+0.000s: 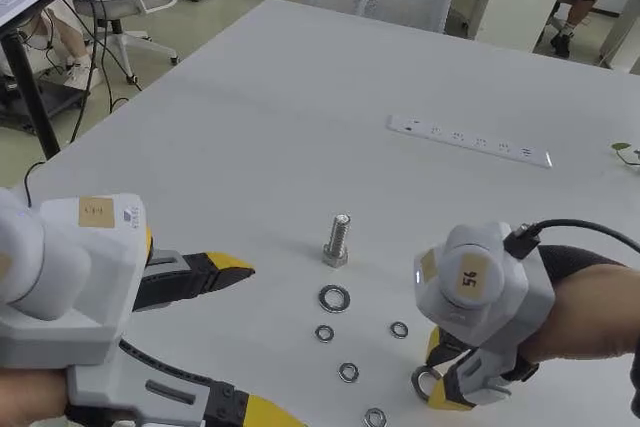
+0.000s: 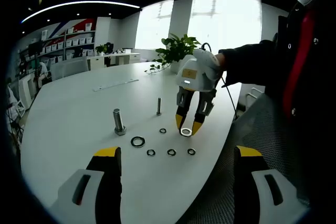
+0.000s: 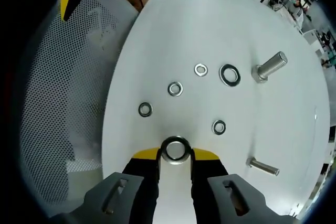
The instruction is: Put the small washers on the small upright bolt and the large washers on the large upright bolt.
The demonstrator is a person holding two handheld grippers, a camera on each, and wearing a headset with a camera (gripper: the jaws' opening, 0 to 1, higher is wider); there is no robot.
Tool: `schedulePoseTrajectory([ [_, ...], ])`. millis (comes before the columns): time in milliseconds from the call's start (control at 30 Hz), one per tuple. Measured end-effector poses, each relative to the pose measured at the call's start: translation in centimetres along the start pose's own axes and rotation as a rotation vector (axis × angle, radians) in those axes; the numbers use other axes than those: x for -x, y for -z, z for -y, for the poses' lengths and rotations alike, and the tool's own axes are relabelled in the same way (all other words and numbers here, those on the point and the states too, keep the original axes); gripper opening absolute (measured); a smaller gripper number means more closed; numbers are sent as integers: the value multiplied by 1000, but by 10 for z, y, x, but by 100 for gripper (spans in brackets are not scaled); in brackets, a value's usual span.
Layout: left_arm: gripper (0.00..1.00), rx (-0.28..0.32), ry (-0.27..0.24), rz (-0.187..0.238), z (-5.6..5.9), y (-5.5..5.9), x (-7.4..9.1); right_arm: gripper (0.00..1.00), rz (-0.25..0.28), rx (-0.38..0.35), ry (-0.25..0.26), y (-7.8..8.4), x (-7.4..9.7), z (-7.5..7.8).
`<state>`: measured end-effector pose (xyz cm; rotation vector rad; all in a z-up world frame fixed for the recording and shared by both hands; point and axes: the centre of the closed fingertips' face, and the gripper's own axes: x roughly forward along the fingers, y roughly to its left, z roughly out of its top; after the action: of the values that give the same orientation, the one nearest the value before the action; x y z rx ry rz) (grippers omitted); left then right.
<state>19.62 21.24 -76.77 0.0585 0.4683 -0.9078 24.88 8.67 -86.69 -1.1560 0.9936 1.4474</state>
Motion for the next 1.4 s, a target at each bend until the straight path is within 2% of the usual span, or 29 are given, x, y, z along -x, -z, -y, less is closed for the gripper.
schedulePoseTrajectory([
  [233, 88, -2, -8, 6, -2, -1, 0, 22, 16, -7, 16, -4, 10, 2],
  [400, 89, -2, -25, 24, -7, -4, 1, 22, 9, -4, 41, -5, 22, 7],
  [633, 89, -5, -37, 32, -12, -4, 0, 22, 41, -12, 65, -15, 37, 12],
  [1033, 90, -41, -108, 64, -35, -16, 2, 22, 64, -8, 96, -28, 55, 19],
  [1400, 90, -45, -155, 72, -51, -15, 6, 22, 82, 10, 123, -43, 70, 31],
])
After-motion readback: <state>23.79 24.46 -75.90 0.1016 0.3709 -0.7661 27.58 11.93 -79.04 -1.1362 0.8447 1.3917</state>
